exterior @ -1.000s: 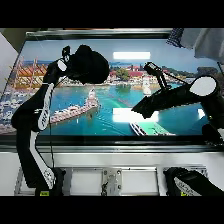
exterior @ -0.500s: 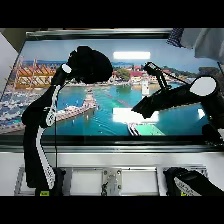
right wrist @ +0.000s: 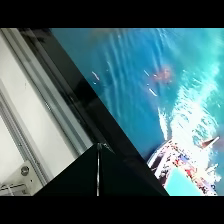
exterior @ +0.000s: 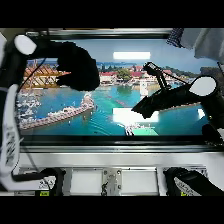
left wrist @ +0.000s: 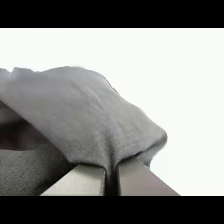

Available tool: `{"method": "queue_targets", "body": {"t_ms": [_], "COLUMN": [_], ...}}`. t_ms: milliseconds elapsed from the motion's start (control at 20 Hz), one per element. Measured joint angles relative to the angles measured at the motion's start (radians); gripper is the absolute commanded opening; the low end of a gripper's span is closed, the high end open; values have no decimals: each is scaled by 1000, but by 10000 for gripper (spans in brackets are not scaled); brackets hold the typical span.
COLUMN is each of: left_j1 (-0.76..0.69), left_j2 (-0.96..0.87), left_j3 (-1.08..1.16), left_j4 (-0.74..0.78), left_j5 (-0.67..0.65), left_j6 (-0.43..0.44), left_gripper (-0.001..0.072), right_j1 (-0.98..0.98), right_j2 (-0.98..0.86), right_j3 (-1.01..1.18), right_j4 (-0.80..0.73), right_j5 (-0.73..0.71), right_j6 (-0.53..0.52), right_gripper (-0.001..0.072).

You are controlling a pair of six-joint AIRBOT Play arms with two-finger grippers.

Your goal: Fold the clothes and pants, and hang the long-sleeved shirts on hangers.

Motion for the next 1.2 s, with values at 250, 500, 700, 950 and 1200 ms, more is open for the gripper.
{"method": "queue_targets", "body": {"t_ms": [250, 500, 700, 950, 1200], "left_j1": [-91, -203, -254, -360, -581], "left_j2": [410, 615, 684, 638, 432], "left_j3": [-327, -508, -570, -484, -128], "left_j4": [51, 63, 66, 66, 65], "left_j5": [19, 48, 62, 154, 152], "left_j6": [-46, -108, -145, -169, -90], "left_gripper": [18, 18, 18, 18, 18], "right_j1": [0, 0, 0, -74, -242], "right_j2": [0, 0, 0, 40, 203], "right_j3": [0, 0, 0, 80, 177], "right_j4": [0, 11, 103, -73, -444], "right_j5": [0, -3, -2, -29, -146], "right_j6": [0, 0, -6, 116, 349], "right_gripper": [25, 25, 21, 21, 21]}}
